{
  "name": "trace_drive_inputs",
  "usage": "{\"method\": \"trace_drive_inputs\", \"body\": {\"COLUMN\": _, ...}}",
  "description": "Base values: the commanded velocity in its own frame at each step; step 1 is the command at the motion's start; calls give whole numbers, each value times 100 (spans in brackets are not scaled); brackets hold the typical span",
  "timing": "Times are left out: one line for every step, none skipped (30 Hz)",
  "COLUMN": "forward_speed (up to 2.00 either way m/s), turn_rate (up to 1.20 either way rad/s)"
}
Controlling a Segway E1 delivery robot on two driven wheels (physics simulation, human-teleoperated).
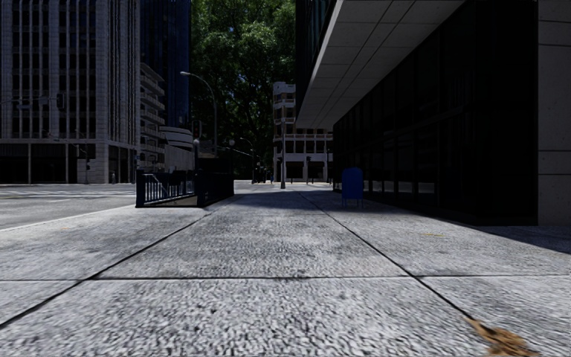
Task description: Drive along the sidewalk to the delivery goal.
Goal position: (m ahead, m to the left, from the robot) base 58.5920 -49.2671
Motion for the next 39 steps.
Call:
{"method": "trace_drive_inputs", "body": {"forward_speed": 200, "turn_rate": 0}}
{"method": "trace_drive_inputs", "body": {"forward_speed": 200, "turn_rate": 0}}
{"method": "trace_drive_inputs", "body": {"forward_speed": 200, "turn_rate": 0}}
{"method": "trace_drive_inputs", "body": {"forward_speed": 200, "turn_rate": 0}}
{"method": "trace_drive_inputs", "body": {"forward_speed": 200, "turn_rate": 0}}
{"method": "trace_drive_inputs", "body": {"forward_speed": 200, "turn_rate": 0}}
{"method": "trace_drive_inputs", "body": {"forward_speed": 200, "turn_rate": 0}}
{"method": "trace_drive_inputs", "body": {"forward_speed": 200, "turn_rate": 0}}
{"method": "trace_drive_inputs", "body": {"forward_speed": 200, "turn_rate": 0}}
{"method": "trace_drive_inputs", "body": {"forward_speed": 200, "turn_rate": 0}}
{"method": "trace_drive_inputs", "body": {"forward_speed": 200, "turn_rate": 0}}
{"method": "trace_drive_inputs", "body": {"forward_speed": 200, "turn_rate": 0}}
{"method": "trace_drive_inputs", "body": {"forward_speed": 200, "turn_rate": 0}}
{"method": "trace_drive_inputs", "body": {"forward_speed": 200, "turn_rate": 0}}
{"method": "trace_drive_inputs", "body": {"forward_speed": 200, "turn_rate": 0}}
{"method": "trace_drive_inputs", "body": {"forward_speed": 200, "turn_rate": 0}}
{"method": "trace_drive_inputs", "body": {"forward_speed": 200, "turn_rate": 0}}
{"method": "trace_drive_inputs", "body": {"forward_speed": 200, "turn_rate": 0}}
{"method": "trace_drive_inputs", "body": {"forward_speed": 200, "turn_rate": 0}}
{"method": "trace_drive_inputs", "body": {"forward_speed": 200, "turn_rate": 0}}
{"method": "trace_drive_inputs", "body": {"forward_speed": 200, "turn_rate": 0}}
{"method": "trace_drive_inputs", "body": {"forward_speed": 200, "turn_rate": 0}}
{"method": "trace_drive_inputs", "body": {"forward_speed": 200, "turn_rate": 0}}
{"method": "trace_drive_inputs", "body": {"forward_speed": 200, "turn_rate": 0}}
{"method": "trace_drive_inputs", "body": {"forward_speed": 200, "turn_rate": 0}}
{"method": "trace_drive_inputs", "body": {"forward_speed": 200, "turn_rate": 0}}
{"method": "trace_drive_inputs", "body": {"forward_speed": 200, "turn_rate": 0}}
{"method": "trace_drive_inputs", "body": {"forward_speed": 200, "turn_rate": 0}}
{"method": "trace_drive_inputs", "body": {"forward_speed": 200, "turn_rate": 0}}
{"method": "trace_drive_inputs", "body": {"forward_speed": 200, "turn_rate": 0}}
{"method": "trace_drive_inputs", "body": {"forward_speed": 200, "turn_rate": 0}}
{"method": "trace_drive_inputs", "body": {"forward_speed": 200, "turn_rate": 0}}
{"method": "trace_drive_inputs", "body": {"forward_speed": 200, "turn_rate": 0}}
{"method": "trace_drive_inputs", "body": {"forward_speed": 200, "turn_rate": 0}}
{"method": "trace_drive_inputs", "body": {"forward_speed": 200, "turn_rate": 0}}
{"method": "trace_drive_inputs", "body": {"forward_speed": 200, "turn_rate": 0}}
{"method": "trace_drive_inputs", "body": {"forward_speed": 200, "turn_rate": 0}}
{"method": "trace_drive_inputs", "body": {"forward_speed": 200, "turn_rate": 0}}
{"method": "trace_drive_inputs", "body": {"forward_speed": 199, "turn_rate": 0}}
